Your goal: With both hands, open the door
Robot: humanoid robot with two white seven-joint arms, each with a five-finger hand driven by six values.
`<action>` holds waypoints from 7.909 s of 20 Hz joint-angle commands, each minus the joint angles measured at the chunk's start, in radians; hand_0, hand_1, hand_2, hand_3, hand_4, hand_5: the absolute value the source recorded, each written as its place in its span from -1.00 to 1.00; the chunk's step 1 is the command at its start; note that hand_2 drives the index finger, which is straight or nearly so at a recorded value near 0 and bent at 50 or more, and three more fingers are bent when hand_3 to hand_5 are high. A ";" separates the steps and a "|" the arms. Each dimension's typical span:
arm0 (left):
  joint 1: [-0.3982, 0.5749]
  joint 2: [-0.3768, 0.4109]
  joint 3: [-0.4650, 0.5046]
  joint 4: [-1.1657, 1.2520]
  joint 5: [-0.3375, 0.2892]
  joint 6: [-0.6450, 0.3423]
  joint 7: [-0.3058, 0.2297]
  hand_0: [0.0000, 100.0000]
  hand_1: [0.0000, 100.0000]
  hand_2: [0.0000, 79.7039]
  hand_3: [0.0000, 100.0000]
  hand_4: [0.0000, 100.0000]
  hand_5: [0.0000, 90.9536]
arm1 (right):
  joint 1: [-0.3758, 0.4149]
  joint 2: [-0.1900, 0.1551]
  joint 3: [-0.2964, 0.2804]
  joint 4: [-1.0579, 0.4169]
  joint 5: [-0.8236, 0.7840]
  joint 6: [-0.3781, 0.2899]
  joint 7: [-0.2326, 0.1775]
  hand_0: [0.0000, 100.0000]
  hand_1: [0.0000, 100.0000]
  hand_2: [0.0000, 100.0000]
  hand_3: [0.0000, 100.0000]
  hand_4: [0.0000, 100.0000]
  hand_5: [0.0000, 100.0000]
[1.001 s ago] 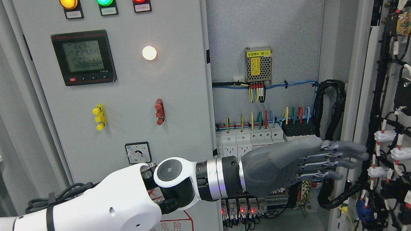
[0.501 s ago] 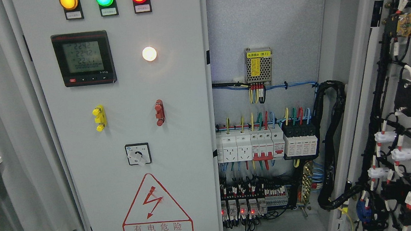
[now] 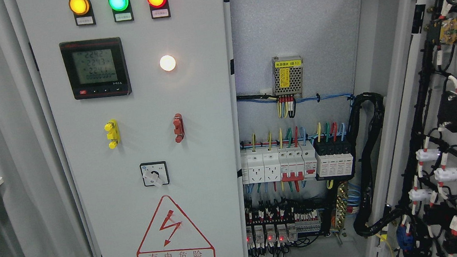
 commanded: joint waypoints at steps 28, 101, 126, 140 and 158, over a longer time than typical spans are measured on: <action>0.088 -0.278 0.537 0.801 -0.044 0.209 0.350 -0.41 -1.00 -0.93 -0.94 -0.93 -1.00 | -0.049 -0.015 -0.051 -1.302 0.071 -0.067 0.008 -0.56 -1.00 -1.00 -1.00 -1.00 -1.00; 0.046 -0.279 0.539 0.801 -0.122 0.211 0.350 -0.41 -1.00 -0.93 -0.95 -0.93 -1.00 | -1.047 0.035 0.072 -0.622 -0.329 0.072 0.123 -0.56 -1.00 -1.00 -1.00 -1.00 -1.00; 0.006 -0.279 0.537 0.796 -0.123 0.211 0.350 -0.41 -1.00 -0.93 -0.94 -0.93 -1.00 | -1.108 0.035 0.044 -0.581 -0.389 0.092 0.275 -0.56 -1.00 -1.00 -1.00 -1.00 -1.00; 0.008 -0.279 0.537 0.796 -0.123 0.211 0.350 -0.41 -1.00 -0.93 -0.94 -0.93 -1.00 | -1.110 0.035 0.027 -0.581 -0.473 0.128 0.335 -0.56 -1.00 -1.00 -1.00 -1.00 -1.00; 0.008 -0.279 0.537 0.796 -0.123 0.209 0.350 -0.41 -1.00 -0.93 -0.94 -0.93 -1.00 | -1.105 0.035 0.024 -0.584 -0.507 0.158 0.364 -0.56 -1.00 -1.00 -1.00 -1.00 -1.00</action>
